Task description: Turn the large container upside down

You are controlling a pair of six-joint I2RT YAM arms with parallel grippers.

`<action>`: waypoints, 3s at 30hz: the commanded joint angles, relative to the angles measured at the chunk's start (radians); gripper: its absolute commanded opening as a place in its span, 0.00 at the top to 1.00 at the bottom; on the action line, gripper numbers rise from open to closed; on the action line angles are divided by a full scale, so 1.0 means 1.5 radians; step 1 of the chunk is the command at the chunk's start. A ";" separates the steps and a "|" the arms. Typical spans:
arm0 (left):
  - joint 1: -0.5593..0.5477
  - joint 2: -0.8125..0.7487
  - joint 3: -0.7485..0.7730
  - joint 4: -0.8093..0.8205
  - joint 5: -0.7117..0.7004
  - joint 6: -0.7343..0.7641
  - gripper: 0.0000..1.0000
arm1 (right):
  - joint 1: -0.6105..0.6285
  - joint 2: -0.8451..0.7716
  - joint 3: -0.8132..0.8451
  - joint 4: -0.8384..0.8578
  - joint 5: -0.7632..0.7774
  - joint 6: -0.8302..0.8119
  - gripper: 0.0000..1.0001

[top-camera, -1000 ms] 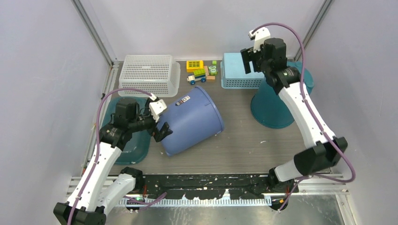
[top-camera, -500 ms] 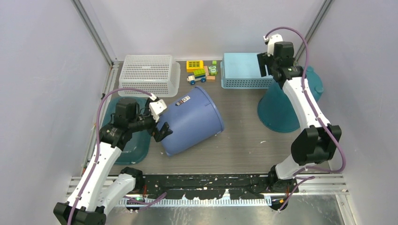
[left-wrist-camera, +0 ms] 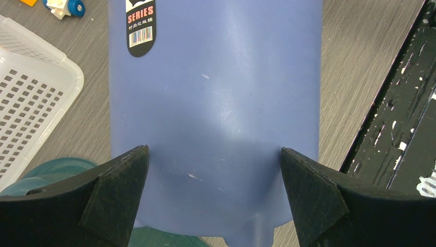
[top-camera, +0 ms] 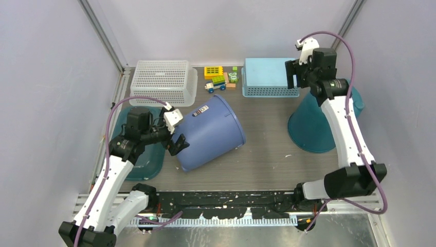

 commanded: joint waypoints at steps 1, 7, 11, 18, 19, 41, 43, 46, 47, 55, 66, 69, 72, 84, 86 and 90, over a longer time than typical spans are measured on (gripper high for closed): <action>-0.001 0.013 0.003 -0.039 0.015 -0.004 0.00 | 0.078 -0.104 0.072 -0.029 -0.123 0.079 0.19; 0.000 0.015 0.006 -0.044 0.011 -0.005 0.00 | 0.212 -0.155 -0.053 0.105 -0.168 0.188 0.22; 0.000 0.019 0.007 -0.048 0.011 -0.005 0.00 | 0.282 -0.123 -0.088 0.193 -0.166 0.228 0.25; 0.001 0.018 0.007 -0.053 0.010 -0.003 0.00 | 0.330 -0.033 -0.103 0.262 -0.148 0.296 0.29; 0.001 0.019 0.008 -0.053 0.009 -0.003 0.00 | 0.333 -0.025 -0.105 0.264 -0.148 0.304 0.30; 0.001 0.021 0.035 -0.066 0.003 0.002 0.00 | 0.375 0.012 -0.174 0.246 -0.176 0.323 0.91; 0.001 0.024 0.073 -0.084 -0.007 0.007 0.00 | 0.375 0.006 -0.174 0.231 -0.168 0.320 0.94; 0.001 0.030 0.161 -0.127 -0.033 0.020 0.00 | 0.375 -0.007 -0.181 0.220 -0.158 0.313 0.94; 0.001 0.029 0.189 -0.144 -0.043 0.027 0.00 | 0.374 -0.011 -0.183 0.219 -0.155 0.314 0.94; 0.001 -0.020 0.188 -0.345 -0.168 0.243 0.00 | 0.348 -0.010 -0.161 0.193 -0.146 0.325 0.95; 0.001 -0.028 -0.049 -0.097 -0.325 0.270 0.00 | 0.323 0.007 -0.135 0.166 -0.186 0.333 0.97; 0.000 -0.017 -0.080 -0.010 -0.286 0.225 0.00 | 0.316 0.011 -0.136 0.164 -0.196 0.336 0.97; -0.001 -0.013 -0.090 0.051 -0.233 0.176 0.00 | 0.307 0.016 -0.137 0.162 -0.205 0.336 0.98; -0.020 0.024 -0.109 0.137 -0.062 0.093 0.00 | 0.243 0.074 -0.129 0.160 -0.279 0.387 0.99; -0.024 0.029 -0.109 0.107 -0.021 0.142 0.00 | 0.236 0.083 -0.120 0.157 -0.291 0.395 0.99; -0.030 0.029 -0.126 0.096 -0.021 0.182 0.00 | 0.217 0.102 -0.102 0.148 -0.313 0.414 0.99</action>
